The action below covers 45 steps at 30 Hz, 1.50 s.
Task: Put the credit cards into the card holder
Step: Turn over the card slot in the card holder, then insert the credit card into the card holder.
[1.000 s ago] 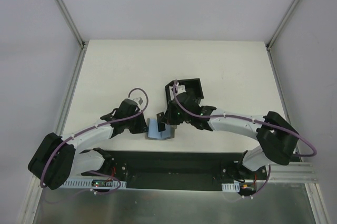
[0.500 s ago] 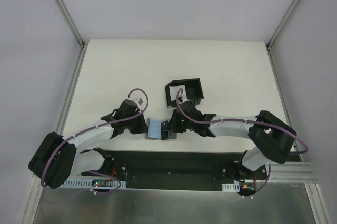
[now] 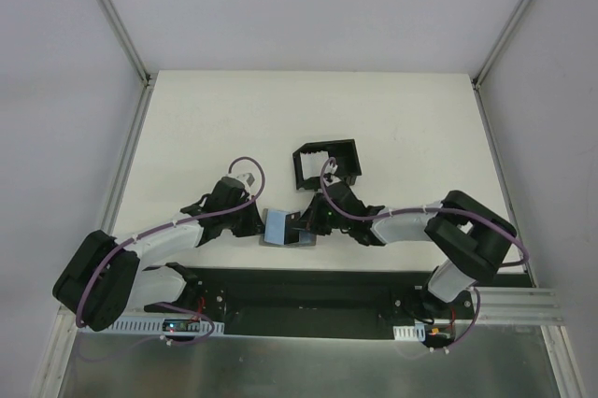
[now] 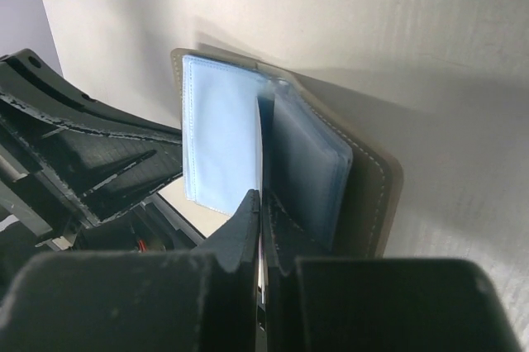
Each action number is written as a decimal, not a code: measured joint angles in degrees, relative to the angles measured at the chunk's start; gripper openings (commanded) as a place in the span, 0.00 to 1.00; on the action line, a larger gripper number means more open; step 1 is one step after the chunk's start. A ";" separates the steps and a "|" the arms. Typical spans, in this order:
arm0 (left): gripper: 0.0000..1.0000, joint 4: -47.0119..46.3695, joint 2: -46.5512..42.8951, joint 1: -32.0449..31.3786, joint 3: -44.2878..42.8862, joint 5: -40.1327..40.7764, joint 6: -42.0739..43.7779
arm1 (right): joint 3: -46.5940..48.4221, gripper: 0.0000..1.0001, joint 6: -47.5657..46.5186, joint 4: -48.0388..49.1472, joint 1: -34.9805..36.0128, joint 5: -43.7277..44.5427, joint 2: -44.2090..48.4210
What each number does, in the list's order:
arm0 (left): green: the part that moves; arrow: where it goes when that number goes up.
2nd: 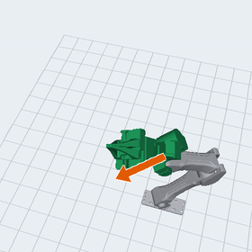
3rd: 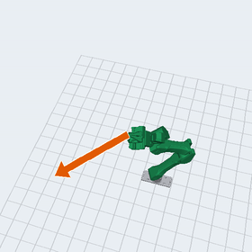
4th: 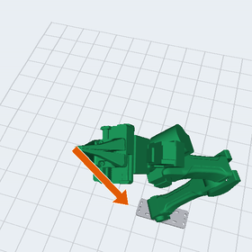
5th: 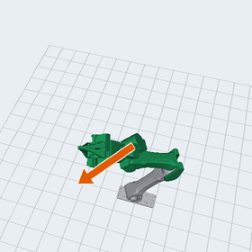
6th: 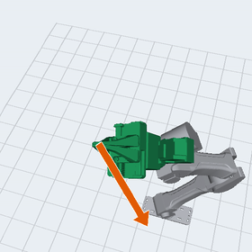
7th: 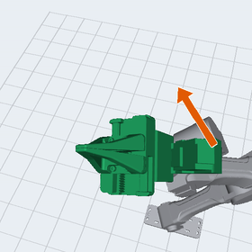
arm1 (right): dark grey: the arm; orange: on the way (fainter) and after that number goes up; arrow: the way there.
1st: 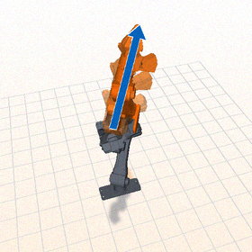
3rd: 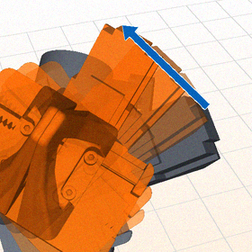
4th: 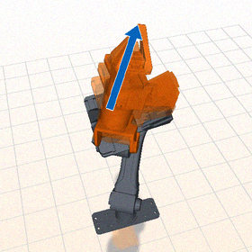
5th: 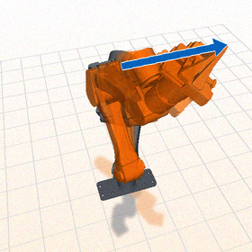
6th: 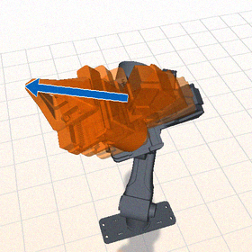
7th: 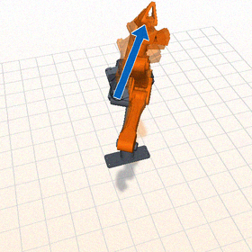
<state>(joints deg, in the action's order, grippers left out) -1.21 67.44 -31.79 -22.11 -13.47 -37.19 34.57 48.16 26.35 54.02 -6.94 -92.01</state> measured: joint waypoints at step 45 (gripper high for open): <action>0.00 -1.14 0.07 0.00 0.52 -0.96 -0.11 | 2.86 0.00 -4.68 -3.39 -1.62 -1.09 -2.29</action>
<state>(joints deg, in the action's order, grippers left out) -2.35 67.51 -31.79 -21.58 -14.44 -37.30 37.43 43.48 22.96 52.40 -8.03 -94.30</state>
